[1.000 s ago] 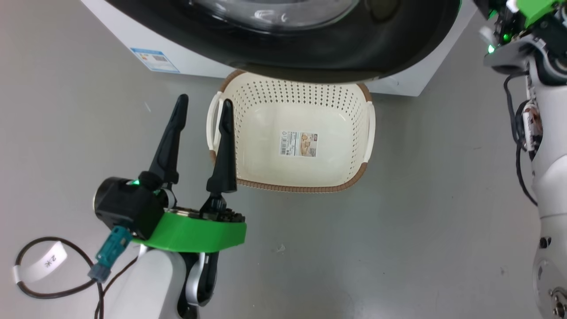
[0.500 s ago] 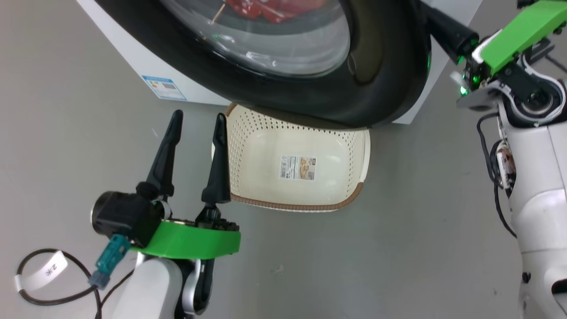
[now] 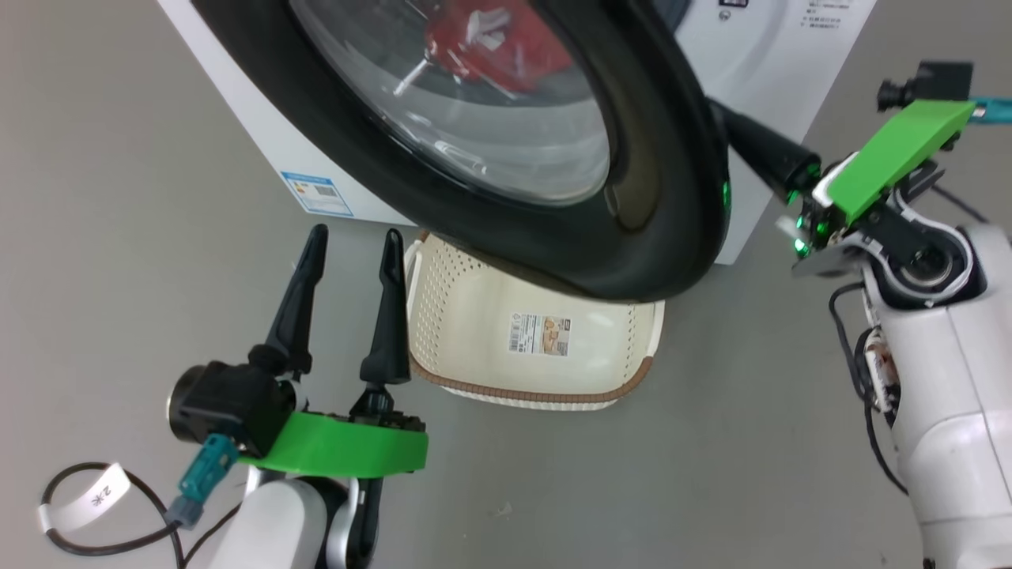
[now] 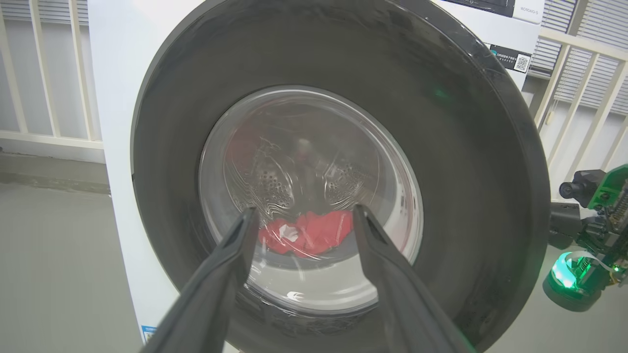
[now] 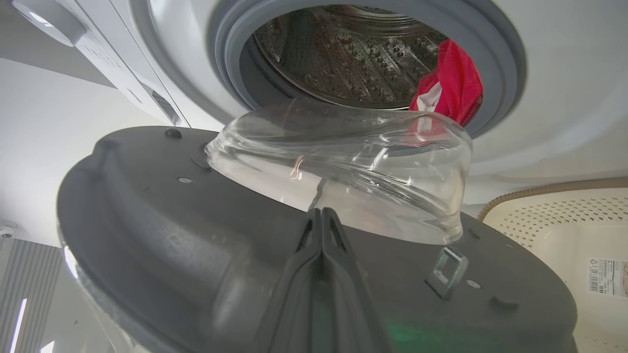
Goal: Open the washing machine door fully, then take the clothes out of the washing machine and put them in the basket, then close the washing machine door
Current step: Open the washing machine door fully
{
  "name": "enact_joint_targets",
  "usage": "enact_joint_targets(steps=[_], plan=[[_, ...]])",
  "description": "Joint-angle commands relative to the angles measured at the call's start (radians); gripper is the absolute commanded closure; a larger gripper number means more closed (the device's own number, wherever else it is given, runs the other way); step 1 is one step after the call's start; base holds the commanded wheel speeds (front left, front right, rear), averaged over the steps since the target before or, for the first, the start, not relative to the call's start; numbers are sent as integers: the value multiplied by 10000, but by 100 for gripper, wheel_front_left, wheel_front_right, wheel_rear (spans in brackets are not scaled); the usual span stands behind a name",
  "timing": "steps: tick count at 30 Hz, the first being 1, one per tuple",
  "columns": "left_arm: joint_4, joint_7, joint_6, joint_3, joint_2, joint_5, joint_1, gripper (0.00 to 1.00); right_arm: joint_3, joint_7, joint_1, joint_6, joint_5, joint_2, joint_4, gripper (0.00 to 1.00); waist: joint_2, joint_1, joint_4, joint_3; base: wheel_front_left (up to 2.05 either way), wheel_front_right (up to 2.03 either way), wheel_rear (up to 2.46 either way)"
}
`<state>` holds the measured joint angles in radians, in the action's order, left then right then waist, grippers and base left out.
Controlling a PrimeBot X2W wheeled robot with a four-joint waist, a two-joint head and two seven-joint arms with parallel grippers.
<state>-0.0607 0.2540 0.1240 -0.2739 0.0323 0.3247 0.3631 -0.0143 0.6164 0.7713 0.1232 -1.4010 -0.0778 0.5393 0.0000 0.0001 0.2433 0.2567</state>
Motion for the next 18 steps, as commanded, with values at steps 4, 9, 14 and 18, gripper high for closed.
enact_joint_targets(steps=[4, 9, 14, 18], plan=[[186, 78, 67, 200, 179, -52, -146, 0, 471, 98, -347, 75, -344, 275, -670, 100, 0, 0, 132, -257, 0, 0, 0], [204, 78, 224, 83, 179, 52, -307, 0, 692, 40, -841, 75, -573, 275, -1163, 100, 0, 0, 274, -451, 0, 0, 0], [155, 78, 290, 22, 179, 117, -413, 0, 870, 0, -1294, 75, -658, 275, -1551, 100, 0, 0, 460, -592, 0, 0, 0], [87, 78, 333, -17, 179, 178, -490, 0, 1055, 10, -1673, 75, -785, 275, -1859, 100, 0, 0, 661, -716, 0, 0, 0]])
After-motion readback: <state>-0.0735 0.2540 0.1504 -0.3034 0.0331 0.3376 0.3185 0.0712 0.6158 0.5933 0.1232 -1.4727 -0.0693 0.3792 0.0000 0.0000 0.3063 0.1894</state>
